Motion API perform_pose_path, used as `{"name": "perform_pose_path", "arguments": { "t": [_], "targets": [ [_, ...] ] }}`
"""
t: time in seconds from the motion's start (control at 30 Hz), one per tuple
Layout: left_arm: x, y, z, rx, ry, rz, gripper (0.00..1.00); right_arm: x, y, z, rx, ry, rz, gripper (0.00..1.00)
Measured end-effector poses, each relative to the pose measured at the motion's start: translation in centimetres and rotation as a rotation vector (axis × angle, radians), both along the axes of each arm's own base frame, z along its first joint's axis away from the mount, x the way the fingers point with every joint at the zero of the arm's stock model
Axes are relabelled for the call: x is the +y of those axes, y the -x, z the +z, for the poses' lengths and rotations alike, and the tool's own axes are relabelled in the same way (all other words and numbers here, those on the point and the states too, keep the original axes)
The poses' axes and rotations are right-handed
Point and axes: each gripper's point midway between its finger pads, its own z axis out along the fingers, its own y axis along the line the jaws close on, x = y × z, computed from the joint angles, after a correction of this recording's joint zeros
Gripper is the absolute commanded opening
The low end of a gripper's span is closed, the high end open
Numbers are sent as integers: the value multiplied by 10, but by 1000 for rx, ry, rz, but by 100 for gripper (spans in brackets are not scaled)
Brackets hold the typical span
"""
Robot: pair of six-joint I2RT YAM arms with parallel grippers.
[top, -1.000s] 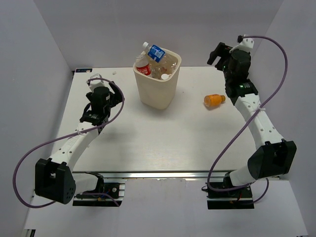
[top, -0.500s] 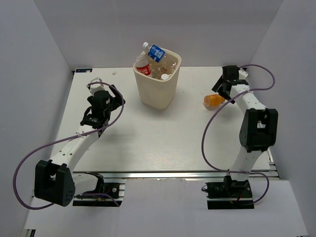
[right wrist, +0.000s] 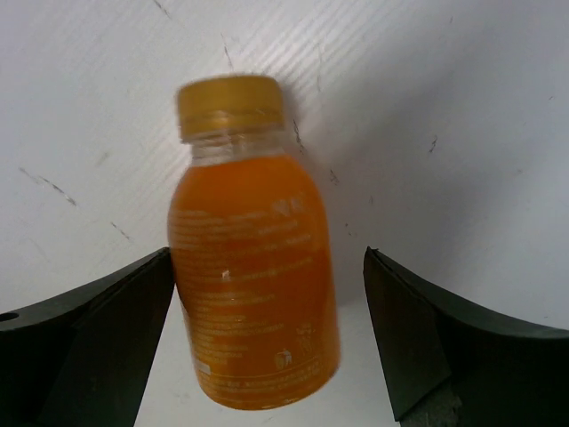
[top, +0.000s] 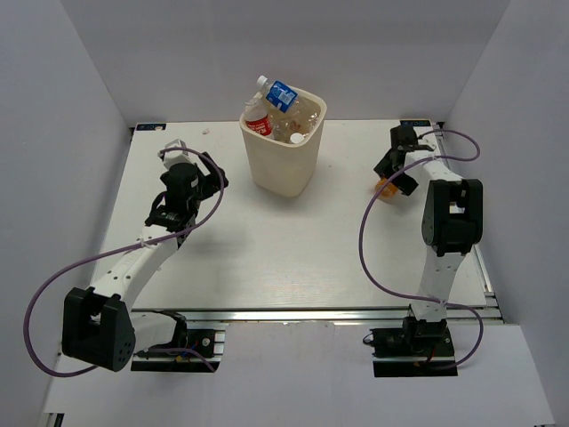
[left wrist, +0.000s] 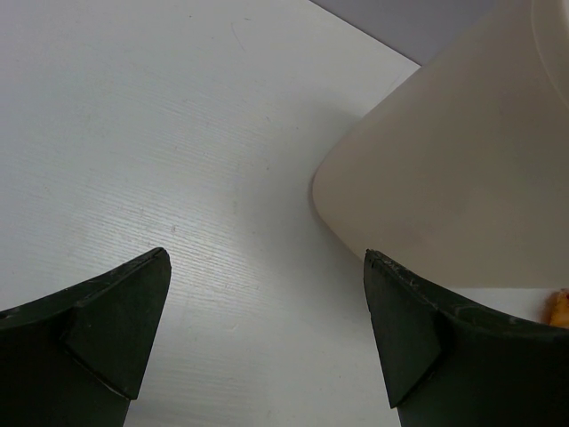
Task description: Put the plastic bottles in the bin
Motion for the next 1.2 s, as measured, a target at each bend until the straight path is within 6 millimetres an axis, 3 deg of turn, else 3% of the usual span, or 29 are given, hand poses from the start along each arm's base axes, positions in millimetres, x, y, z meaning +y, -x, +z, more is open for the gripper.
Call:
{"name": "perform_pose_path", "arguments": {
  "t": [0.13, 0.2, 0.27, 0.43, 0.57, 0.7, 0.8, 0.9, 0.97, 1.07, 1.2],
  "targets": [
    [5, 1, -2, 10, -1, 31, 98, 5, 14, -18, 44, -24, 18, 85],
    [8, 2, -4, 15, -4, 47, 98, 7, 17, -22, 56, -34, 35, 68],
    [10, 2, -4, 17, -6, 63, 98, 9, 16, -24, 47, -41, 54, 44],
    [18, 5, 1, 6, -10, 99, 98, 13, 17, -6, -21, -34, 153, 34],
    [19, 7, 8, -12, -4, 104, 98, 29, -4, 47, -181, -16, 345, 33],
    [20, 8, 9, -13, -2, 114, 98, 76, -17, 120, -395, 44, 647, 36],
    [21, 8, 7, -8, -3, 118, 98, 150, -10, 187, -600, 142, 937, 38],
    [23, 12, 4, 3, -5, 126, 98, 235, 11, 253, -814, 162, 1182, 36],
    [24, 14, 4, 5, -4, 130, 98, 278, 27, 294, -952, 137, 1300, 36],
    [25, 17, 7, -1, -1, 131, 98, 301, 35, 345, -1135, 138, 1375, 38],
    [28, 20, 15, -18, 2, 140, 98, 315, 22, 375, -1258, 146, 1419, 39]
  ]
}}
